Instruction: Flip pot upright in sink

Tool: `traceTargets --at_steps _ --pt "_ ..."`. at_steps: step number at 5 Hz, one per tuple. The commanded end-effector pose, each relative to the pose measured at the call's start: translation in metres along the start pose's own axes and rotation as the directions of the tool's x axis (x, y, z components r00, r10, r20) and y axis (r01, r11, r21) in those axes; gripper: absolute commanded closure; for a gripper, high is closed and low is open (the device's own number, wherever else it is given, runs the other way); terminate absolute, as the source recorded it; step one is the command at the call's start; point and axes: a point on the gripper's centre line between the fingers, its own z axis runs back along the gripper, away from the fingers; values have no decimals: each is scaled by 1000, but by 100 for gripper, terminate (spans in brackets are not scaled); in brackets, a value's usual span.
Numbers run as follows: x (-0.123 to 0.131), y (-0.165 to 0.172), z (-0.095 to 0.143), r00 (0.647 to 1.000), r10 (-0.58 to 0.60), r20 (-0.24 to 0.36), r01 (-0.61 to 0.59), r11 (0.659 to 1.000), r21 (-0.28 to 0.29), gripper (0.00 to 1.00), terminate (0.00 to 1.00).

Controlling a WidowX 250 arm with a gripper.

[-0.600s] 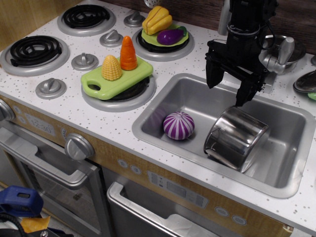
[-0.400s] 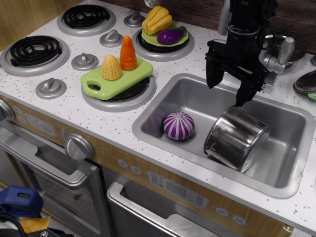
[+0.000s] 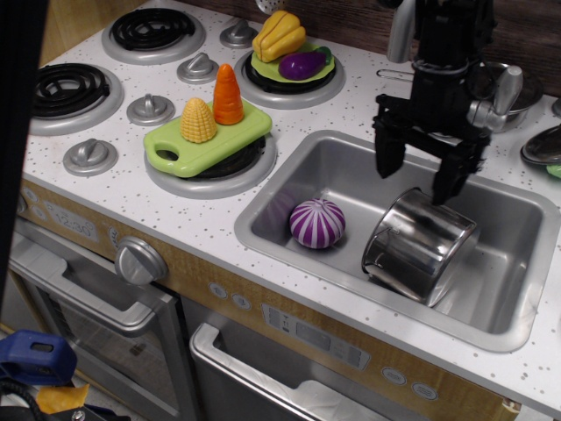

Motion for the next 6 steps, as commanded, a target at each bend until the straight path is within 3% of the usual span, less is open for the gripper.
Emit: traceTargets --at_steps 1,3,4,5,6 --pt "7 -4 7 997 47 59 -39 991 -124 0 0" --pt "8 -13 -13 974 198 106 -169 957 -237 0 0" --pt "8 -14 -17 925 331 184 -252 901 -354 0 0" --pt "7 -14 -17 878 418 232 -290 852 -435 0 0" --pt "9 -17 -17 881 422 214 -318 864 -391 100 0"
